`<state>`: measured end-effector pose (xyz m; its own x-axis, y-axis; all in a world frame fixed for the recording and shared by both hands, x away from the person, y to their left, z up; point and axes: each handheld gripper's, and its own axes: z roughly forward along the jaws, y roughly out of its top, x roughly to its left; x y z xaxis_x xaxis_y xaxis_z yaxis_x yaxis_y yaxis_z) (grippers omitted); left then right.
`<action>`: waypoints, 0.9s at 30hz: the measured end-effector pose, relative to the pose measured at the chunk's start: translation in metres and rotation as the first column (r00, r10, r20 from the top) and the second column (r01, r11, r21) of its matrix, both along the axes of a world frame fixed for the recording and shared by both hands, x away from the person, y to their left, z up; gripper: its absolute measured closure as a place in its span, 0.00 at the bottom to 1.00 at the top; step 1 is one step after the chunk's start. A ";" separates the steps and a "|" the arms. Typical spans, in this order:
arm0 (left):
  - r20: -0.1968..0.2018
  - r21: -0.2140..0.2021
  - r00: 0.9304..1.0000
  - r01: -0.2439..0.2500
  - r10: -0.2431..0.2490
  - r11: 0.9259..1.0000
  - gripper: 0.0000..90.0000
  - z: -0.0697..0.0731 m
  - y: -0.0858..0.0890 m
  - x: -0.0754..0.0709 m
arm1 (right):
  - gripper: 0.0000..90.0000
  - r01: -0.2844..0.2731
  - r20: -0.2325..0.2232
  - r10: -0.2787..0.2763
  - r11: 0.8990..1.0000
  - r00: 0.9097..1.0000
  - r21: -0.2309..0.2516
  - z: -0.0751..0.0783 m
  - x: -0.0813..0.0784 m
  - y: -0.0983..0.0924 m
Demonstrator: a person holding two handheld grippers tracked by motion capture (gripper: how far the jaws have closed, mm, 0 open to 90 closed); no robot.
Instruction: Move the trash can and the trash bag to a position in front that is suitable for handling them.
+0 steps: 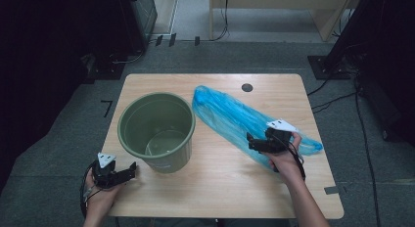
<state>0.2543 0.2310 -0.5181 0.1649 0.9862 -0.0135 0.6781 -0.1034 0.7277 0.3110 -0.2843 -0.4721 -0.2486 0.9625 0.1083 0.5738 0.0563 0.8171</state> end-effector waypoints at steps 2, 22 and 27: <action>0.001 -0.002 1.000 0.000 0.000 1.000 0.09 0.000 0.000 0.000 | 0.00 0.008 -0.012 -0.008 1.000 1.000 -0.017 -0.003 0.012 0.005; 0.120 -0.171 0.972 -0.180 0.202 0.969 0.51 0.045 -0.001 0.039 | 0.08 0.166 0.093 -0.161 0.985 0.983 -0.046 -0.005 0.021 0.033; 0.157 -0.224 0.978 -0.101 0.139 0.969 0.73 0.055 -0.025 0.055 | 0.32 0.132 0.141 -0.132 0.991 0.981 0.010 0.003 0.014 0.062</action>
